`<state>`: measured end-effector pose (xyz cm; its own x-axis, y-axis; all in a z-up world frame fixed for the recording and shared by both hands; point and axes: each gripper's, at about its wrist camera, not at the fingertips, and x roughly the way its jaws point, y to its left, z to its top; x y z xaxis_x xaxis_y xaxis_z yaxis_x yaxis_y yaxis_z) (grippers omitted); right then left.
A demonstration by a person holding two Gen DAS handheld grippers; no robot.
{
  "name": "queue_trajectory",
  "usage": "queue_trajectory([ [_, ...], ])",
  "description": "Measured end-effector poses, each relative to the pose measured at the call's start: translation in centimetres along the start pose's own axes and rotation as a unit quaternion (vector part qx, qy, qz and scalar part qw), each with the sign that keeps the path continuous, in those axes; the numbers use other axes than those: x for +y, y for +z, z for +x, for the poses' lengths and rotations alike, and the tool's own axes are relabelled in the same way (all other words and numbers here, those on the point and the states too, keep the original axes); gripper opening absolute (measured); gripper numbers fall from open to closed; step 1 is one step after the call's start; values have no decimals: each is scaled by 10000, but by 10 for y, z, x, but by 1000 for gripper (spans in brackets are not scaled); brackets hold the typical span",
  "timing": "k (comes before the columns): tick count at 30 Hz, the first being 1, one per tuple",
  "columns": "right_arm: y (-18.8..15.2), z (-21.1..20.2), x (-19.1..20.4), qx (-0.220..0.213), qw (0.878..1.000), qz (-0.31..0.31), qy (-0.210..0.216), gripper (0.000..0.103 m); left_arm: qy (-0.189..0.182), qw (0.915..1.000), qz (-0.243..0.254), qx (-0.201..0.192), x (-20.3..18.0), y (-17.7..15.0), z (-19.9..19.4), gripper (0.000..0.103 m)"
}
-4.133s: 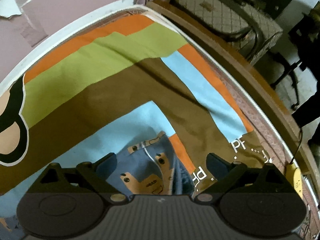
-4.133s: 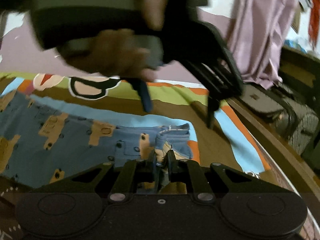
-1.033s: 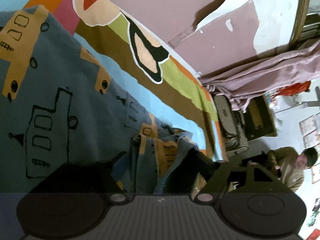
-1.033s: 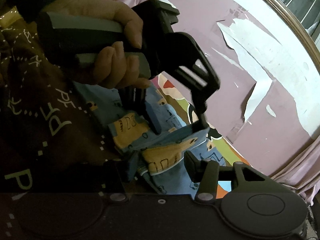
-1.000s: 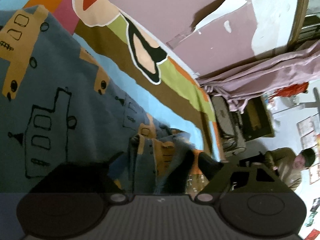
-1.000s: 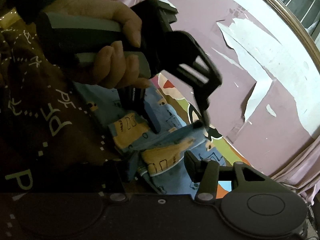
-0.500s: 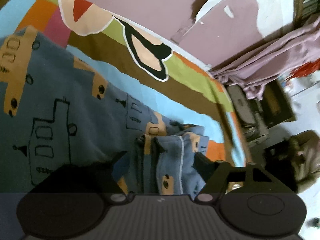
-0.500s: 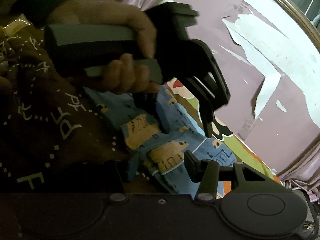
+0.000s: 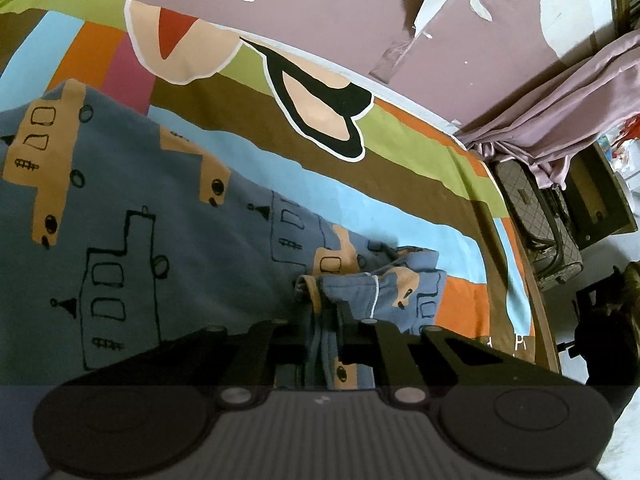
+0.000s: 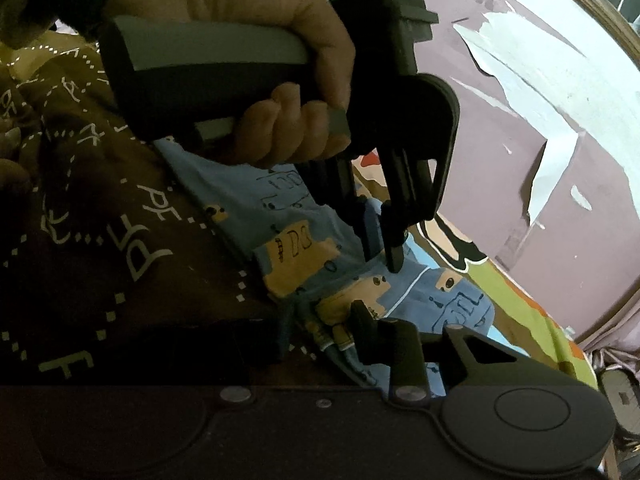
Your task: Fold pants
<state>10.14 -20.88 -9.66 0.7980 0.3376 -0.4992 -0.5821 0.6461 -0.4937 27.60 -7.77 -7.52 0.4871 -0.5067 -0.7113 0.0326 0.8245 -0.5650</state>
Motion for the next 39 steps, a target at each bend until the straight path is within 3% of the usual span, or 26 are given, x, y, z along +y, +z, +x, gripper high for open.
queue_trajectory([
  [5, -1, 7, -11, 119, 9990, 367, 245, 31, 55, 9999, -121, 76, -1, 4, 1, 10],
  [11, -1, 6, -24, 122, 9938, 983, 504, 15, 64, 9999, -71, 53, -2, 3, -2, 9],
  [17, -1, -6, -41, 47, 9840, 1650, 666, 13, -20, 10000, 16, 21, -3, 4, -10, 8],
  [25, 9, -17, -45, -110, 9823, 1718, 744, 13, -3, 9999, 120, -56, 5, 4, -25, 8],
  [39, 56, -9, -29, -316, 9776, 1607, 1319, 13, 249, 9973, 553, -411, 33, 10, -77, 8],
])
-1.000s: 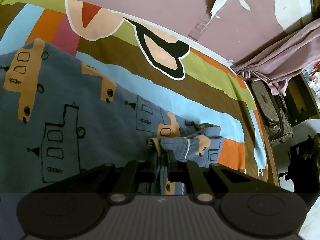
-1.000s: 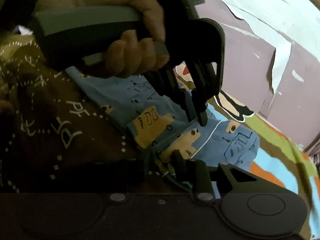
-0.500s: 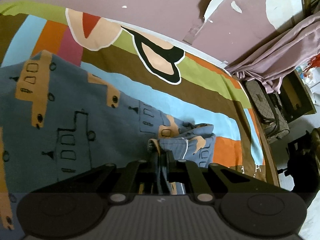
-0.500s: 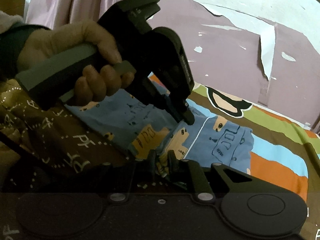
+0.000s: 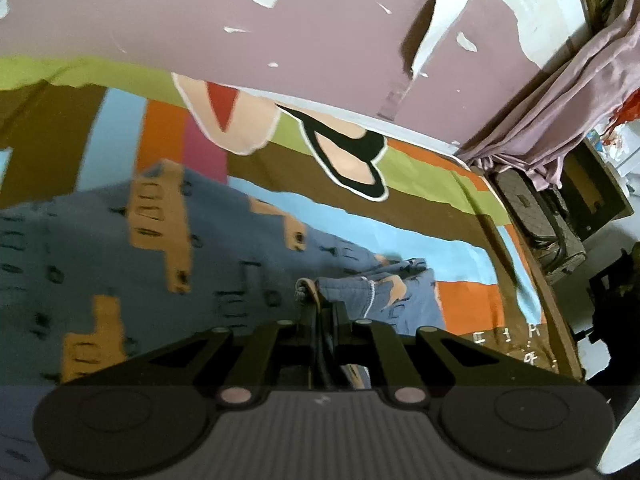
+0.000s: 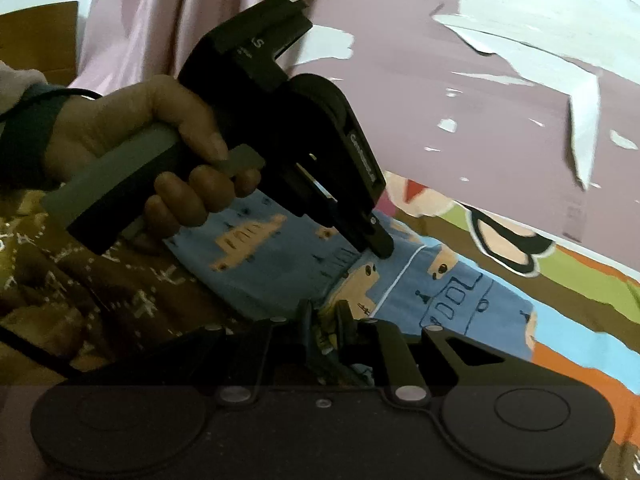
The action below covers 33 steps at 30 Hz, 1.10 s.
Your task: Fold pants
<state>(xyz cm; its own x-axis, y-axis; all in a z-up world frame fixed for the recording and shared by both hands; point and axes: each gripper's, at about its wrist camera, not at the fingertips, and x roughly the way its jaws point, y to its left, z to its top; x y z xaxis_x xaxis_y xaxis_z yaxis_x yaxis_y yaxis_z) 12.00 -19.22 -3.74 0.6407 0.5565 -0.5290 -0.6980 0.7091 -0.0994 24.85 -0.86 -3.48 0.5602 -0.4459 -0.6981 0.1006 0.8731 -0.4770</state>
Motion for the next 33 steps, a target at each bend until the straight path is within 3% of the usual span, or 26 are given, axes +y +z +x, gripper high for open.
queue_trajectory([
  [14, 36, 39, 38, 38, 9976, -253, 643, 12, 341, 9992, -80, -186, 57, 5, -37, 8],
  [20, 30, 63, 50, 309, 9962, -274, 772, 13, 494, 9987, -52, -106, 73, 1, -31, 8],
  [22, 25, 65, 51, 357, 9962, -242, 761, 19, 485, 9987, -145, -103, 77, -2, -29, 12],
  [25, 20, 51, 44, 236, 9970, -201, 708, 31, 513, 9983, -215, -170, 79, -4, -34, 25],
  [27, 17, 37, 32, 133, 9984, -212, 516, 59, 591, 9979, -176, -211, 76, -7, -41, 38],
  [28, 15, 31, 24, 65, 9993, -253, 285, 65, 648, 9975, -110, -260, 73, -9, -44, 45],
  [29, 13, 27, 17, 35, 9995, -324, 16, 72, 731, 9967, -37, -345, 69, -12, -48, 60],
  [30, 11, 25, 10, 40, 9987, -404, -310, 75, 831, 9956, 10, -433, 65, -14, -50, 68],
  [33, 11, 35, -20, 234, 9885, -532, -1398, 78, 1244, 9902, 279, -576, 49, -24, -48, 71],
])
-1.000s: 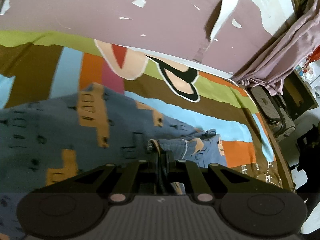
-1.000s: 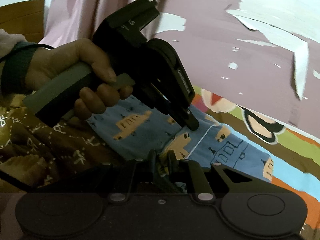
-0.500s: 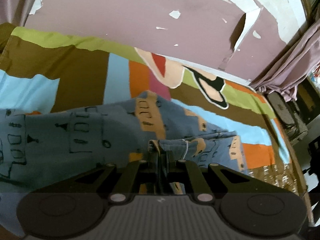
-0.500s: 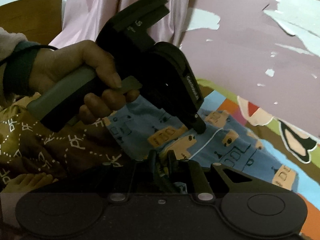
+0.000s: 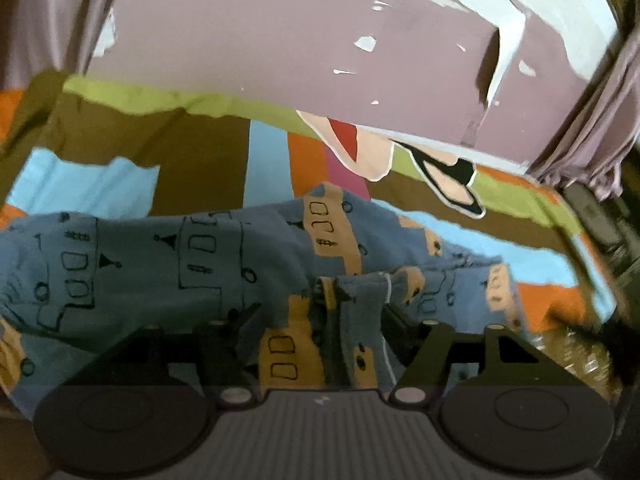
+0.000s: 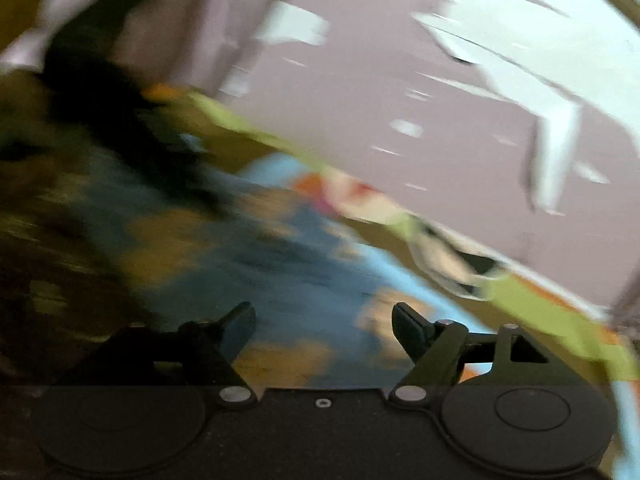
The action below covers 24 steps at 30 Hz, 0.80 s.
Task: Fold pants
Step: 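Lower the folded pants onto the bed and open both grippers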
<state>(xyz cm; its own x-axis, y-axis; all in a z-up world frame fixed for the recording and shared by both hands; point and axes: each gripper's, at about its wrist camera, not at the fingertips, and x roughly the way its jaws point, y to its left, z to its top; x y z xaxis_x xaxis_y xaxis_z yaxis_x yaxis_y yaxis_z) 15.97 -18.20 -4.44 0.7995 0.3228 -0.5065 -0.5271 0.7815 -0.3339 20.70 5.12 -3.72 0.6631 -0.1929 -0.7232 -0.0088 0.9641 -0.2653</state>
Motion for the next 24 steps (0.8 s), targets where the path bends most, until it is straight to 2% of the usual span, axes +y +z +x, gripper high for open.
queue_trajectory([
  [2, 1, 18, -17, 97, 9990, 74, -428, 78, 362, 9993, 112, 43, -9, -4, 5, 72],
  [4, 1, 39, -27, 226, 9978, 52, -623, 79, 700, 9974, 135, 103, -14, -7, 13, 72],
  [9, -4, 81, -39, 673, 9934, -149, -922, 81, 877, 9960, 161, 6, -15, -12, 17, 75],
  [11, -5, 86, -42, 686, 9928, -120, -975, 87, 875, 9960, 174, 9, -15, -13, 18, 75],
  [16, 0, 68, -43, 514, 9924, -204, -1097, 88, 875, 9961, 50, 78, -15, -9, 16, 77],
  [18, 3, 53, -41, 385, 9939, -150, -1022, 92, 890, 9960, -22, 110, -15, -9, 14, 86],
  [20, 5, 36, -35, 255, 9953, -67, -935, 99, 915, 9957, -117, 77, -15, -8, 10, 89],
  [24, 4, 8, -16, 143, 9974, 112, -692, 102, 1005, 9948, -156, -29, -17, -4, 8, 93],
])
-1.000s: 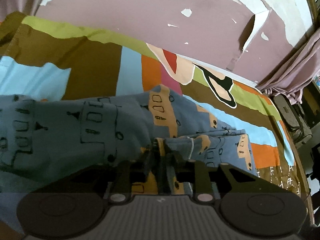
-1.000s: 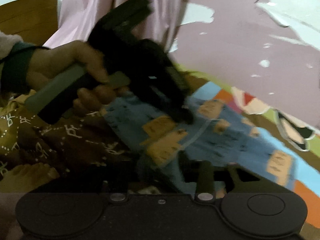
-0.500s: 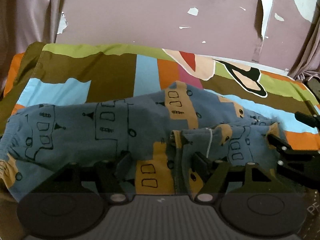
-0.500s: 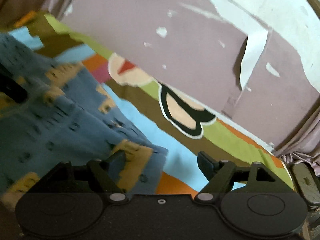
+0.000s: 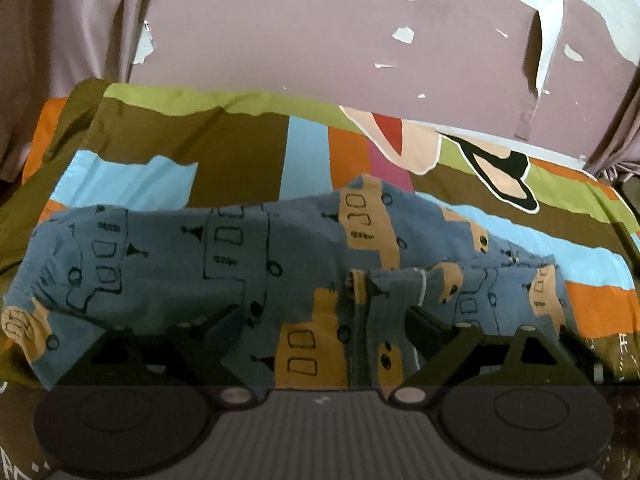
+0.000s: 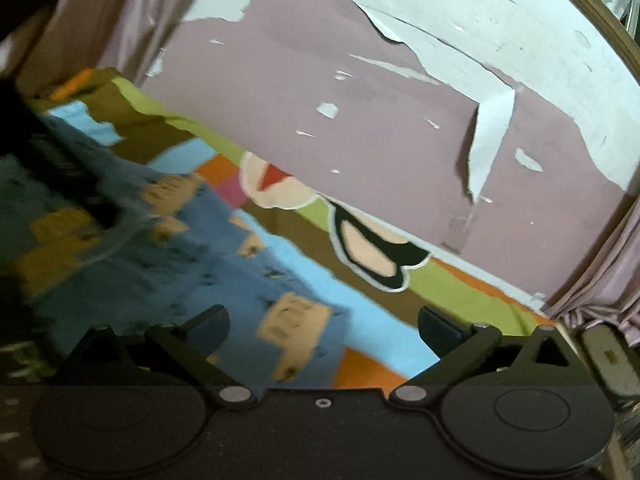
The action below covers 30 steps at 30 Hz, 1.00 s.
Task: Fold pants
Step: 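Lower the folded pants onto the bed and open both grippers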
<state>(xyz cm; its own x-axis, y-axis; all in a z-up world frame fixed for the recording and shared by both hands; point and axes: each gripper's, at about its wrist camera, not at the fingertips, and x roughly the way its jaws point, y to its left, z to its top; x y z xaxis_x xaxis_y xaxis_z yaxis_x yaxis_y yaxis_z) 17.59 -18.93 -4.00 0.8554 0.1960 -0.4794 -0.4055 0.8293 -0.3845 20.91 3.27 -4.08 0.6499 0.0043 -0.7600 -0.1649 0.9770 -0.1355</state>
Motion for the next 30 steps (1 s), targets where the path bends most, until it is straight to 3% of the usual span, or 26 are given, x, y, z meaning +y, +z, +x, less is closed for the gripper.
queue_trajectory([
  [7, -23, -15, 27, 248, 9997, 57, 50, 102, 305, 9995, 94, 62, -7, 4, 15, 93],
  [13, -43, -14, 21, 487, 9975, 495, 121, 102, 349, 9993, 136, 83, -7, 2, 18, 96],
  [21, -39, -28, 15, 7, 9976, 695, -76, 102, 342, 9993, 95, 113, -8, 0, 3, 98],
  [30, -41, -26, 10, 114, 9964, 810, -244, 102, 394, 9986, 326, 110, -12, -15, -13, 100],
])
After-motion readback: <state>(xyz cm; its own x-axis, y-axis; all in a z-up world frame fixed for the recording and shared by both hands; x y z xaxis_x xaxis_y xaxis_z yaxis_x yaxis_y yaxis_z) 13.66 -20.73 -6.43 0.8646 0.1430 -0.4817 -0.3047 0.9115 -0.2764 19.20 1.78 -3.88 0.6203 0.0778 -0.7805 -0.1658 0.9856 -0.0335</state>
